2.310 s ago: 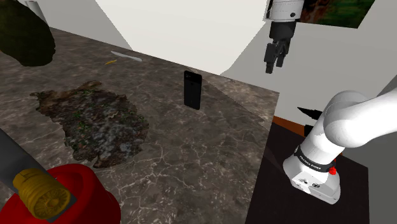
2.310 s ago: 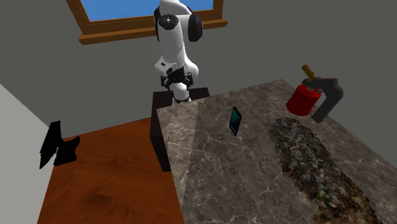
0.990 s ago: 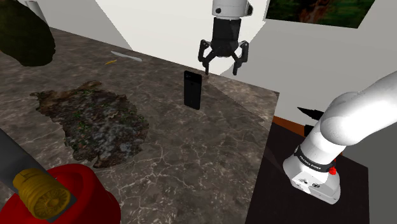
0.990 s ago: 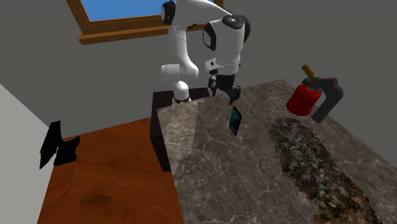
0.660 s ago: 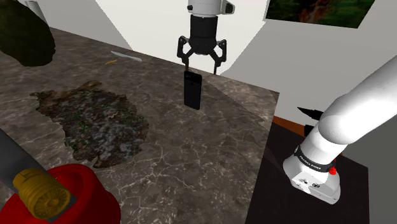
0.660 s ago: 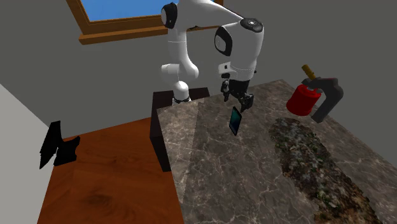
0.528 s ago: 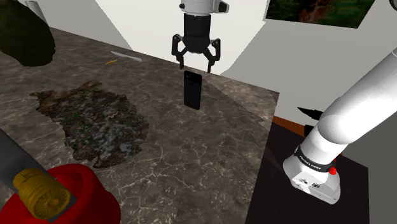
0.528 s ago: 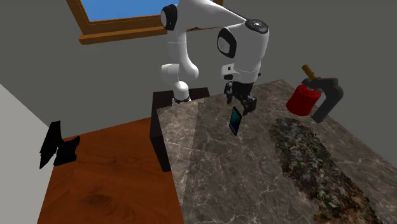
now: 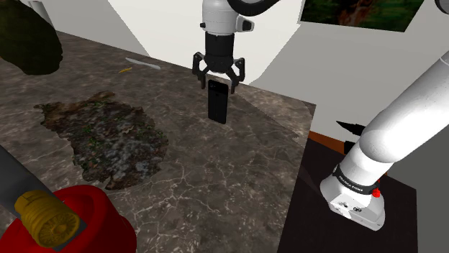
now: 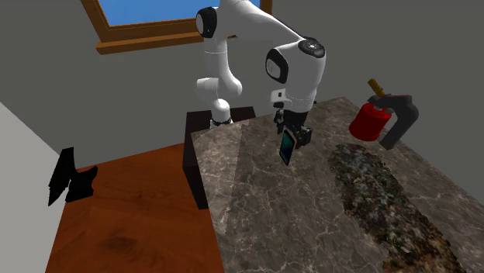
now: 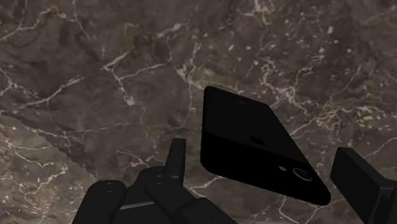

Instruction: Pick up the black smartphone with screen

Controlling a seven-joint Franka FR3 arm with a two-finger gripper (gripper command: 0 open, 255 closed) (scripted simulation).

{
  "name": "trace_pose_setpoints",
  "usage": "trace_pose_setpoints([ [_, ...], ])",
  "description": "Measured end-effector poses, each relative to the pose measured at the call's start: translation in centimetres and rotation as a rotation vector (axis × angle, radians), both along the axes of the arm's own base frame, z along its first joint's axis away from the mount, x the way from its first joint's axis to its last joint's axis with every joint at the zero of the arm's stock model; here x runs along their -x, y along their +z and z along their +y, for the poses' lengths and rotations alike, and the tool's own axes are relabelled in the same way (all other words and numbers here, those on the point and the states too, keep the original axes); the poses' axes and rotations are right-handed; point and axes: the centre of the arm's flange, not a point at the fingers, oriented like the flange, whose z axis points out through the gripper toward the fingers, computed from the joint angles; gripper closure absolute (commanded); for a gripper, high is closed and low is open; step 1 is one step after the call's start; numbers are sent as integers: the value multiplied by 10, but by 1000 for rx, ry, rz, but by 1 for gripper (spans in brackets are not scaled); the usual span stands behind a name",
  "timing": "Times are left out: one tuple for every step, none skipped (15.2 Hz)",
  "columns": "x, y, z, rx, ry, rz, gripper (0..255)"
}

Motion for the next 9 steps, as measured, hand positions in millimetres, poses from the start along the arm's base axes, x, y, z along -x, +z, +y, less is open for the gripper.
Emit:
trace_pose_setpoints([
  [0, -1, 0, 0, 0, 0, 255],
  [0, -2, 0, 0, 0, 0, 255],
  [0, -2, 0, 0, 0, -1, 255],
  [0, -2, 0, 0, 0, -2, 255],
  [0, -2, 0, 0, 0, -2, 255],
  [0, -2, 0, 0, 0, -2, 255],
  [0, -2, 0, 0, 0, -2, 255],
  [0, -2, 0, 0, 0, -2, 255],
  [0, -2, 0, 0, 0, -2, 255],
])
